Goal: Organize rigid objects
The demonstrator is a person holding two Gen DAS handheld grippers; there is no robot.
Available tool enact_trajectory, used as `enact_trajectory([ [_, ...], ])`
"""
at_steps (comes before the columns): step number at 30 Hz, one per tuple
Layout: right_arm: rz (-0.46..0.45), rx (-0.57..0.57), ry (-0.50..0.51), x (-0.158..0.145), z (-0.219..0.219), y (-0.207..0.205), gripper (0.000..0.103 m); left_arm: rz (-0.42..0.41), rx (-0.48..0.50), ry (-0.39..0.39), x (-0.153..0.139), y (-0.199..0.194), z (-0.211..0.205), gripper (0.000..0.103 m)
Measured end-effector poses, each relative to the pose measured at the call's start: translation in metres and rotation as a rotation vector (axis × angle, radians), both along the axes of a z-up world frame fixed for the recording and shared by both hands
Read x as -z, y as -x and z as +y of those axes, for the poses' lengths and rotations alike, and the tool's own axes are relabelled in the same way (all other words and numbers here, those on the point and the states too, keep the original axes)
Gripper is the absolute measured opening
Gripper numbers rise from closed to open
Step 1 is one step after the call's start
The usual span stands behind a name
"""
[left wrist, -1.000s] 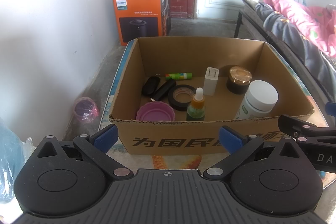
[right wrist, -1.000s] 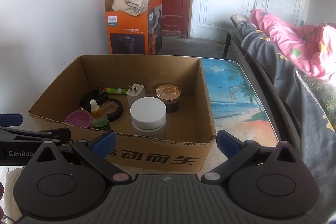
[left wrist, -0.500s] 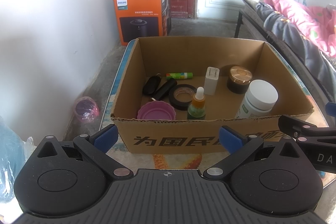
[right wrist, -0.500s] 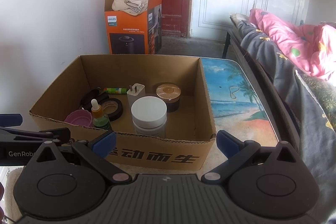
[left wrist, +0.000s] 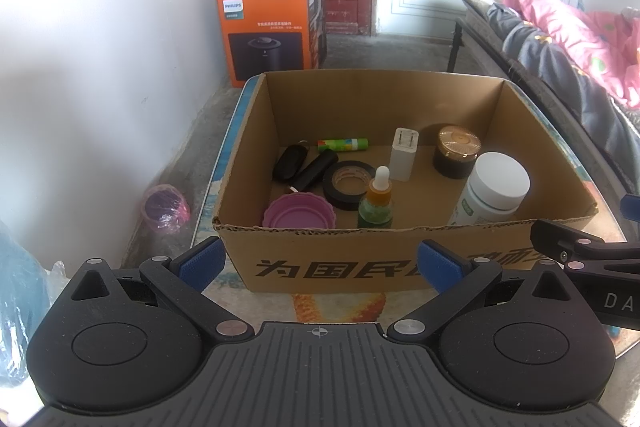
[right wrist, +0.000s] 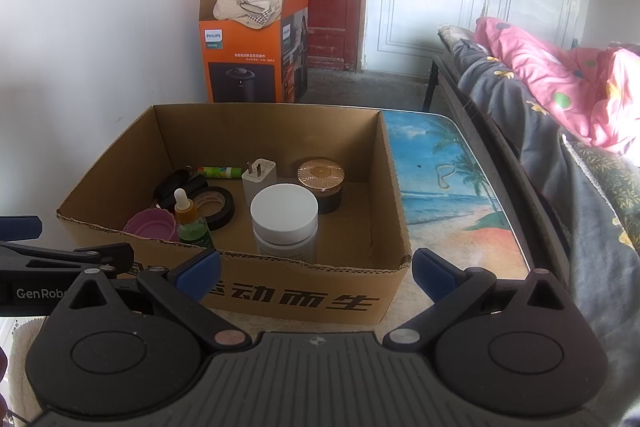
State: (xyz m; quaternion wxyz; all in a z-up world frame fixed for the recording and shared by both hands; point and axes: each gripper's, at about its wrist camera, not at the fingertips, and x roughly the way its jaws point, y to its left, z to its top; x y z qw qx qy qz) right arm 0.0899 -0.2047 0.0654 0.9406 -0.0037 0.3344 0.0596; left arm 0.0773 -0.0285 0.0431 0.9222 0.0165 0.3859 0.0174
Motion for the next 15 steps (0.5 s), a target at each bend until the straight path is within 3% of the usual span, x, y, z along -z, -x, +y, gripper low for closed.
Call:
enact_trajectory([
  [15,0.002,0.0,-0.002,-0.0008,0.0003,0.0006,0.103,-0.001,-0.007,-0.003,-0.0016,0.0004,0.0013,0.103],
])
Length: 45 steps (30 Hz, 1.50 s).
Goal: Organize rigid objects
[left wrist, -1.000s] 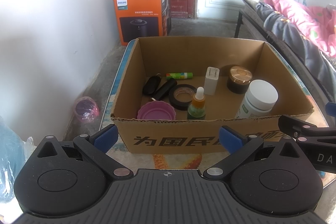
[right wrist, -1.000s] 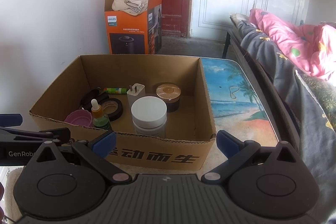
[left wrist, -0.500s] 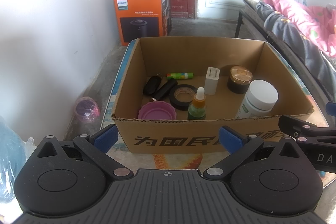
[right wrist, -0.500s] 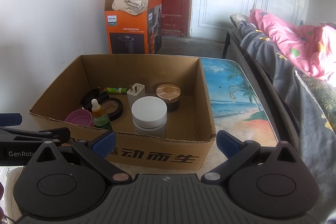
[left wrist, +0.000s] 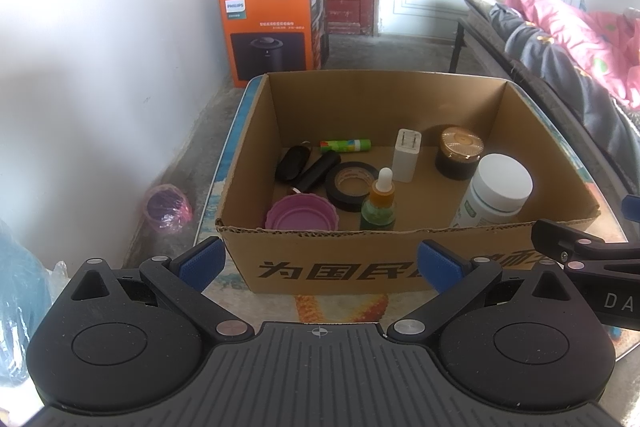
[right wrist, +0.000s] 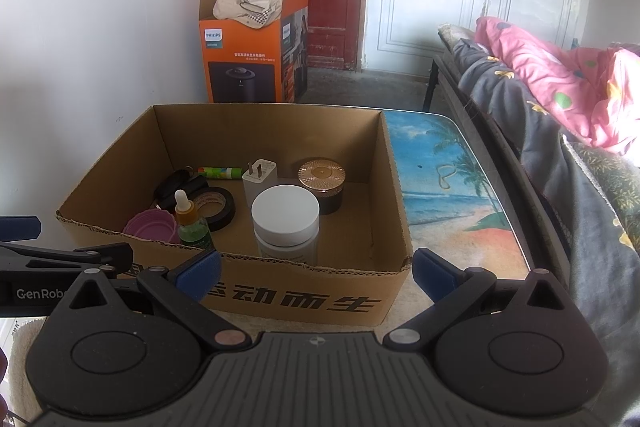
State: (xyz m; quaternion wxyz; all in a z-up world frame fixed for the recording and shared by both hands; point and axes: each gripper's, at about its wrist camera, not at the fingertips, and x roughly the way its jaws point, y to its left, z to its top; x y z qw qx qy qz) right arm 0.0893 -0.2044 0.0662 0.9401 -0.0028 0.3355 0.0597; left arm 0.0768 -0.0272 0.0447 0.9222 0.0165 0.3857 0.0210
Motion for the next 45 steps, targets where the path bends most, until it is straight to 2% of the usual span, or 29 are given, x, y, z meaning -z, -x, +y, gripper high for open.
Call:
enact_trajectory([
  [45,0.008,0.001,-0.001,0.0005,-0.0013,-0.0019,0.103,0.008,-0.004,0.002,0.0004,0.0019,-0.0031,0.103],
])
